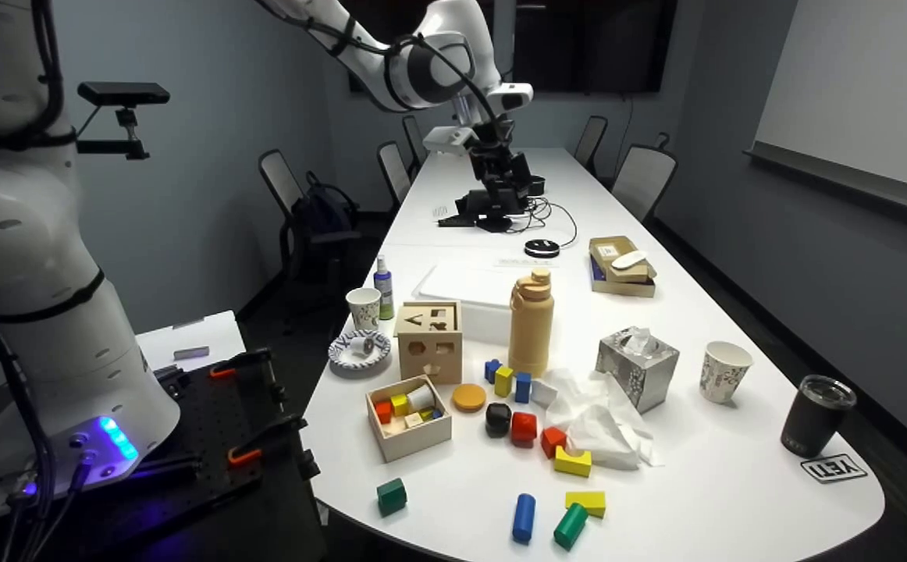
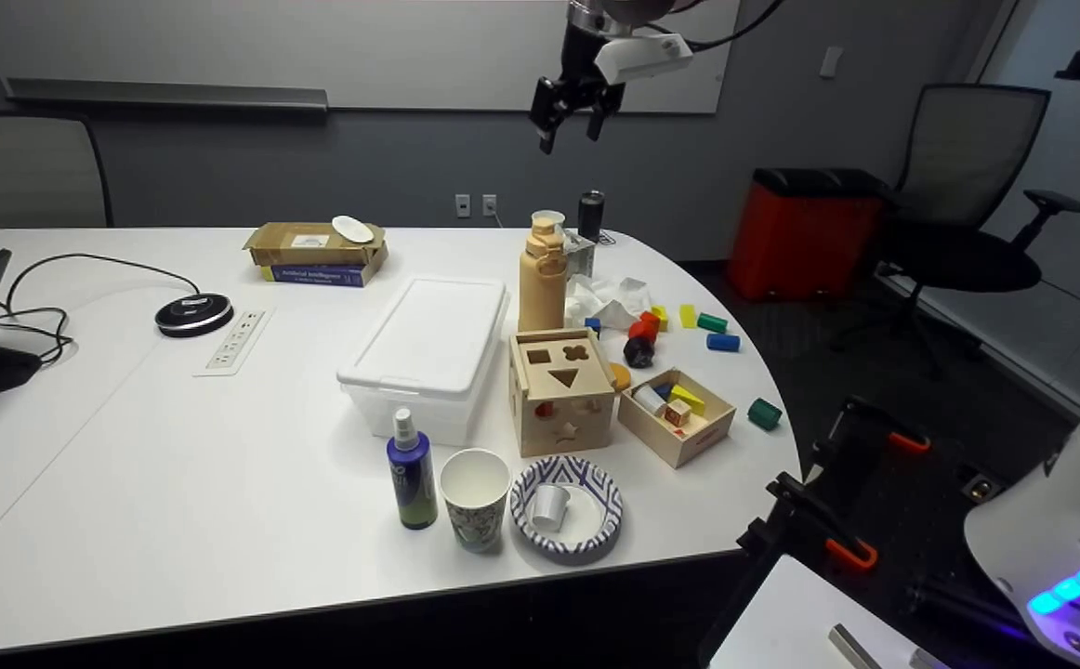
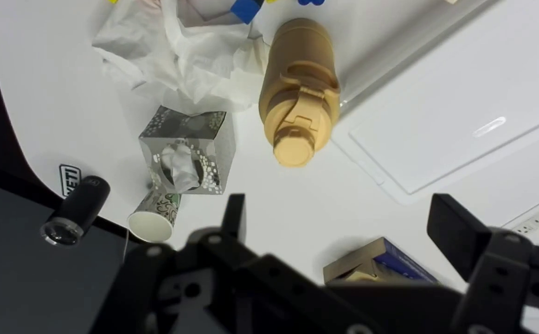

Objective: Slightly untwist the cap on the bottle

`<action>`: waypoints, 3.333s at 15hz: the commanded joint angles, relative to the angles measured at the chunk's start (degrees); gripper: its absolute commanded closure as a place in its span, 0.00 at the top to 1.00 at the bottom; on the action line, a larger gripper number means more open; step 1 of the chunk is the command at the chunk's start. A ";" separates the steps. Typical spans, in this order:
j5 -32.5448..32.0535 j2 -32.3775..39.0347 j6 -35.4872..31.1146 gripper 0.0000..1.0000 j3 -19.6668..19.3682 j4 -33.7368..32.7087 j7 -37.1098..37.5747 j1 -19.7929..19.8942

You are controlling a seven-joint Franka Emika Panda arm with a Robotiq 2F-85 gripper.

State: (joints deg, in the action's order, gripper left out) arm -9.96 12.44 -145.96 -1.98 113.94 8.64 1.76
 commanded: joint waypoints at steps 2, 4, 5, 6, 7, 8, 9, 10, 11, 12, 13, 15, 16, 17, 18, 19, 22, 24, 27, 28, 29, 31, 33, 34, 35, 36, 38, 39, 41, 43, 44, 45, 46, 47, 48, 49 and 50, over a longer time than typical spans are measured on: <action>0.29 8.84 1.18 1.00 -2.72 -8.67 3.31 -0.68; 1.08 11.97 1.82 1.00 -3.51 -11.23 3.79 -0.55; 1.55 13.58 2.02 1.00 -3.77 -12.51 3.74 -0.41; 2.51 14.87 2.06 1.00 -3.73 -13.56 3.68 -0.14; 4.43 16.09 1.35 1.00 -3.07 -14.47 2.66 0.58; 6.22 17.30 1.29 1.00 -2.63 -15.49 2.26 0.98; 7.64 18.39 1.36 1.00 -2.37 -16.45 2.08 1.15; 8.72 19.44 1.51 1.00 -2.22 -17.35 1.94 1.19; 9.33 20.48 1.55 1.00 -2.27 -18.14 2.08 1.11; 9.81 21.30 1.71 1.00 -2.39 -18.79 2.26 1.05; 10.22 22.15 1.82 1.00 -2.50 -19.29 2.36 1.05; 10.83 23.70 2.07 1.00 -2.69 -20.30 2.50 1.07; 10.95 24.37 2.14 1.00 -2.76 -20.68 2.58 1.07; 11.03 25.02 2.25 1.00 -2.80 -21.16 2.60 1.08; 10.99 25.68 2.40 1.00 -2.86 -21.71 2.68 0.99; 11.00 26.17 2.74 1.00 -2.89 -22.25 2.67 0.95; 10.74 27.18 2.41 0.84 -3.33 -23.15 3.42 0.59; 10.80 27.48 2.38 0.66 -3.26 -23.56 3.29 0.64; 10.72 27.75 2.45 0.42 -3.20 -23.85 3.31 0.44; 10.64 27.80 2.39 0.35 -3.21 -23.84 3.30 0.33; 10.72 27.76 2.50 0.27 -3.08 -23.74 3.19 0.32; 10.54 27.90 2.50 0.20 -3.12 -23.82 3.20 0.12; 10.60 27.95 2.66 0.20 -2.90 -24.01 2.81 0.15; 10.68 27.96 2.80 0.20 -2.61 -24.17 2.19 0.32; 11.07 27.91 3.16 0.20 -1.83 -24.45 0.80 0.90; 11.18 27.88 3.11 0.20 -1.33 -24.55 -0.41 1.29; 11.47 27.92 3.76 0.20 -0.32 -24.89 -2.78 2.10; 11.60 27.95 4.18 0.20 0.19 -25.04 -4.15 2.50; 11.69 27.98 5.07 0.20 1.10 -25.29 -6.75 3.25; 11.78 28.00 6.18 0.20 2.01 -25.51 -9.46 4.07; 11.83 28.09 6.90 0.20 2.39 -25.76 -10.76 4.43; 11.88 28.16 7.60 0.20 2.78 -26.03 -12.02 4.78; 11.85 28.22 8.35 0.20 3.08 -26.31 -13.14 5.05; 11.81 28.26 9.09 0.20 3.42 -26.56 -14.52 5.29; 11.64 28.36 9.81 0.20 3.56 -26.92 -15.70 5.36; 11.37 28.47 10.56 0.20 3.80 -27.35 -17.00 5.47; 11.10 28.63 11.40 0.20 3.91 -27.91 -18.27 5.44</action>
State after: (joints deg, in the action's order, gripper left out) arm 0.28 40.21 -138.41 0.58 88.60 -5.28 6.37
